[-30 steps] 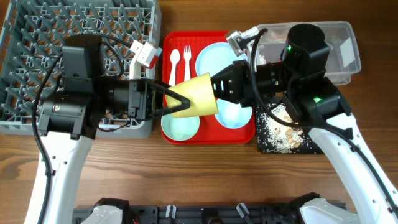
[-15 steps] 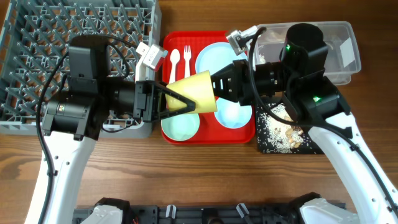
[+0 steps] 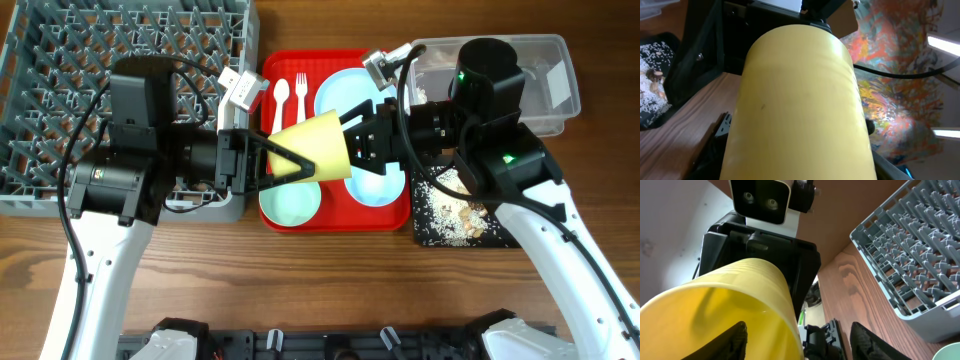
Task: Sort waste into correct bins and load items into the dishwasher rack
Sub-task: 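Place the yellow cup into the dish rack with the left gripper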
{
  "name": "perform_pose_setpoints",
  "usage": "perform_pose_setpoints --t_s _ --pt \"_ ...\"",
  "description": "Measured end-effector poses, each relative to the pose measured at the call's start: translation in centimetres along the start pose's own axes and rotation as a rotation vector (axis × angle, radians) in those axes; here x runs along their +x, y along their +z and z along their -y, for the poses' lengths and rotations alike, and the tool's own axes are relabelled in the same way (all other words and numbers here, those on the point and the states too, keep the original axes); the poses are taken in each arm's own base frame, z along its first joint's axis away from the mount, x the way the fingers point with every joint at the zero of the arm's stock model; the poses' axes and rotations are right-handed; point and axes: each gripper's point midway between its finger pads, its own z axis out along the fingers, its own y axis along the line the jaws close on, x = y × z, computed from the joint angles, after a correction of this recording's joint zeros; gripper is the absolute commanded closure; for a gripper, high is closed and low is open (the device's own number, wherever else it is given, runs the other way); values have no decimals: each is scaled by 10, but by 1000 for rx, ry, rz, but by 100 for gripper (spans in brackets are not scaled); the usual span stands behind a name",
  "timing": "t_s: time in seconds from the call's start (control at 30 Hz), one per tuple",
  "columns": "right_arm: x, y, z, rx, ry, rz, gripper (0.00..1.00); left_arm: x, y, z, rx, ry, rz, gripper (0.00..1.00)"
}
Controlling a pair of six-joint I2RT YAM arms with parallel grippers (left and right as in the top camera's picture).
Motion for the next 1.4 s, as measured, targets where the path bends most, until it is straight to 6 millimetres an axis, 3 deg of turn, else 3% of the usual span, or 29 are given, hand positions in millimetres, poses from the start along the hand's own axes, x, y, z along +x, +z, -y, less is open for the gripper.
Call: perform_pose_setpoints --t_s 0.17,0.3,0.43,0.6,0.73,0.9,1.0,1.17,1.3,1.4 --pt "4 -7 8 21 36 -2 21 -6 -8 -4 -21 -1 33 41" --pt "4 -34 31 100 112 41 21 -21 -33 -18 -115 -7 145 40" --pt "16 -65 62 265 242 94 20 -27 -63 -46 -333 -88 290 39" --pt "54 -93 84 612 360 94 19 -3 -102 -110 -798 -275 390 41" --pt "84 -117 95 839 418 60 19 20 -134 -148 -1119 -360 379 42" --pt "93 -132 106 950 436 48 19 53 -175 -177 -1430 -517 323 42" --pt "93 -135 108 970 434 49 19 62 -194 -192 -1554 -587 298 43" --pt "93 -137 109 986 434 50 19 63 -205 -224 -1639 -666 239 42" --pt "94 -137 109 986 437 48 19 69 -202 -252 -1639 -752 161 42" --pt "94 -137 109 986 436 48 19 70 -197 -269 -1614 -792 128 31"
